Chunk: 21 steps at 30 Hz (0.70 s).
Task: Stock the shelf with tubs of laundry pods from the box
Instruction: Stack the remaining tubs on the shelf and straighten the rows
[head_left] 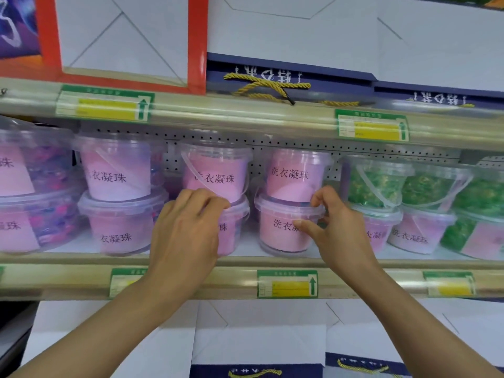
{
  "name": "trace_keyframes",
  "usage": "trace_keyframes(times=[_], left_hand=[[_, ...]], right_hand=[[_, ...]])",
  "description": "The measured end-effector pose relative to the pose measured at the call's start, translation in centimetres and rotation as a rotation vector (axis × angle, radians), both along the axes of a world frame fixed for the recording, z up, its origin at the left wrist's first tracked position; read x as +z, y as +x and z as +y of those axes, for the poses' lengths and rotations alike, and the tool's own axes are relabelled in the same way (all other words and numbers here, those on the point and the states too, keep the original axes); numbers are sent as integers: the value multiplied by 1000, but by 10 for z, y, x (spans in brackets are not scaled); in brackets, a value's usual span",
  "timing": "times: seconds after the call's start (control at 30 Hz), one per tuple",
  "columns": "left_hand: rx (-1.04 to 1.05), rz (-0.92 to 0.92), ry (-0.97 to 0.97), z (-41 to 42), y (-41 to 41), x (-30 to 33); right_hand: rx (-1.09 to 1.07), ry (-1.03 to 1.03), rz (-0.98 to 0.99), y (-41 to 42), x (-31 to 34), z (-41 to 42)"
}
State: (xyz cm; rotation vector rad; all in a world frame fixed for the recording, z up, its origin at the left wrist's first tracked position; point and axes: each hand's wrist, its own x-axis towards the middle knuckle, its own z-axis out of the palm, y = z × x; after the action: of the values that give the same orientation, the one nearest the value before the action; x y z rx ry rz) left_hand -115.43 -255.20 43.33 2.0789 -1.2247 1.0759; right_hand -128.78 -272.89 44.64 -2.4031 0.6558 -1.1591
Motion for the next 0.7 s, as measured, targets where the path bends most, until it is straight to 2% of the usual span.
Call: trace_keyframes(times=[0.23, 0.37, 0.57, 0.7], left_hand=[[-1, 24, 10, 0, 0, 1], [-73, -38, 0, -9, -1, 2], [-175, -131, 96, -29, -9, 4], [-185, -48, 135, -35, -15, 6]], right_hand=[[-57, -73, -28, 4, -12, 8], [-86, -97, -17, 5, -13, 12], [-84, 60, -20, 0, -16, 14], [-50, 120, -49, -3, -15, 16]])
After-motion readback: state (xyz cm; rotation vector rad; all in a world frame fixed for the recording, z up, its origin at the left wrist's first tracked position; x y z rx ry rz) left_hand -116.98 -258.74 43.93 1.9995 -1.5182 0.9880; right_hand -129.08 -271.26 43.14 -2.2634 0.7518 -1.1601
